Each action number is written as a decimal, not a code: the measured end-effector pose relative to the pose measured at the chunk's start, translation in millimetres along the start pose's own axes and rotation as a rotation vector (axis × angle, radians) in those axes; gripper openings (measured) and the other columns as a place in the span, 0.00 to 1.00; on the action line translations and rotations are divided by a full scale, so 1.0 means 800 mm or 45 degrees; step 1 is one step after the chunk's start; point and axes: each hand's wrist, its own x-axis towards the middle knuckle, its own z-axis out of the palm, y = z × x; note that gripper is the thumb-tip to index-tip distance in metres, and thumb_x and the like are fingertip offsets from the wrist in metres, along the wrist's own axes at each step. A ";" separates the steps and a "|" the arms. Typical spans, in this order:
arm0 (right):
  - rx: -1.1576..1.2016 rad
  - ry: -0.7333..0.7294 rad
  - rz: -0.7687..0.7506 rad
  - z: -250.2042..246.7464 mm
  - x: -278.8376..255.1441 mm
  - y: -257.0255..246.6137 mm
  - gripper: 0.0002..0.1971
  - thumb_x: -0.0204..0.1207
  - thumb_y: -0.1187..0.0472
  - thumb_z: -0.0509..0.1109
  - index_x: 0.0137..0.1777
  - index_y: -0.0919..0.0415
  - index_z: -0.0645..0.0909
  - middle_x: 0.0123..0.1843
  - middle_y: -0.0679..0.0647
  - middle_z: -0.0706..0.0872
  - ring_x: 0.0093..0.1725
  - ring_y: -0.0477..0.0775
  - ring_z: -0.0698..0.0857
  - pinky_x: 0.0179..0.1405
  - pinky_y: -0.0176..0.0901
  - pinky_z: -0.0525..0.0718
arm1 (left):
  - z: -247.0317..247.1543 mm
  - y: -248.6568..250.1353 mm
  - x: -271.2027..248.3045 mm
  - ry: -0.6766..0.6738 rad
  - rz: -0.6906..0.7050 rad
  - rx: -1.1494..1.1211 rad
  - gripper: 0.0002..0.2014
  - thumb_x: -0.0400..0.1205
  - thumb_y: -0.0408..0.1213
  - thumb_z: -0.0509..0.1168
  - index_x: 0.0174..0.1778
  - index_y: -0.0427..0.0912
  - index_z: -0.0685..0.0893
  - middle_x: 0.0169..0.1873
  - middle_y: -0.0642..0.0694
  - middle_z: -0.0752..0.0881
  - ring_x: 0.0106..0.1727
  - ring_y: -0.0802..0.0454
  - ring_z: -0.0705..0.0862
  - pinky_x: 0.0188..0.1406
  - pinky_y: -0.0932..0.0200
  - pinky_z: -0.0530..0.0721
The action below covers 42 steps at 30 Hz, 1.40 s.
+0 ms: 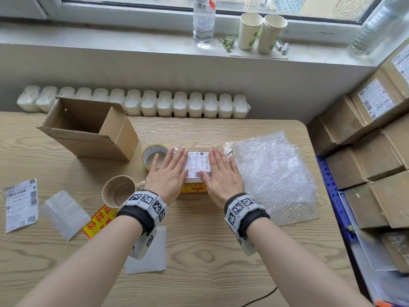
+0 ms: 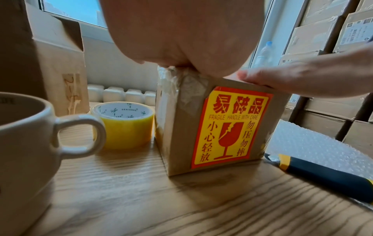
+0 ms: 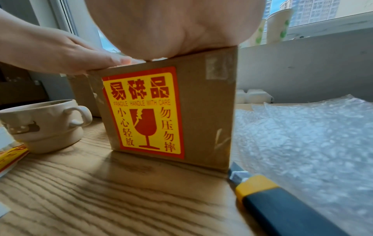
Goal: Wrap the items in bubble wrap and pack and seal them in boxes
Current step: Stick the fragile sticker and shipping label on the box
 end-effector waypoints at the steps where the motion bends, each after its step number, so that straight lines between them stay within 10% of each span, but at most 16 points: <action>1: -0.008 0.001 0.030 -0.001 -0.002 0.005 0.33 0.84 0.41 0.37 0.83 0.57 0.33 0.84 0.49 0.33 0.82 0.44 0.33 0.81 0.47 0.32 | -0.002 -0.001 -0.001 0.001 -0.006 0.001 0.27 0.87 0.52 0.32 0.81 0.51 0.33 0.80 0.59 0.32 0.79 0.60 0.30 0.80 0.44 0.33; 16: 0.030 -0.079 -0.237 -0.009 0.009 -0.046 0.38 0.82 0.35 0.41 0.84 0.57 0.37 0.85 0.50 0.37 0.83 0.44 0.35 0.82 0.45 0.35 | 0.012 -0.046 -0.034 0.321 0.093 -0.524 0.25 0.86 0.31 0.54 0.81 0.42 0.61 0.81 0.47 0.60 0.82 0.51 0.58 0.80 0.47 0.60; 34: 0.031 0.052 -0.530 0.025 -0.031 -0.051 0.40 0.78 0.35 0.42 0.84 0.59 0.51 0.85 0.52 0.51 0.84 0.48 0.48 0.81 0.41 0.38 | 0.025 -0.048 -0.046 0.206 0.064 -0.466 0.24 0.88 0.41 0.44 0.83 0.49 0.54 0.82 0.57 0.53 0.82 0.59 0.52 0.81 0.52 0.56; 42: 0.053 0.102 -0.297 0.027 -0.051 -0.025 0.42 0.76 0.32 0.34 0.84 0.58 0.47 0.86 0.51 0.47 0.84 0.47 0.45 0.79 0.39 0.35 | 0.012 -0.041 -0.043 0.177 -0.026 -0.492 0.24 0.88 0.43 0.49 0.82 0.50 0.58 0.81 0.59 0.56 0.81 0.60 0.57 0.80 0.52 0.60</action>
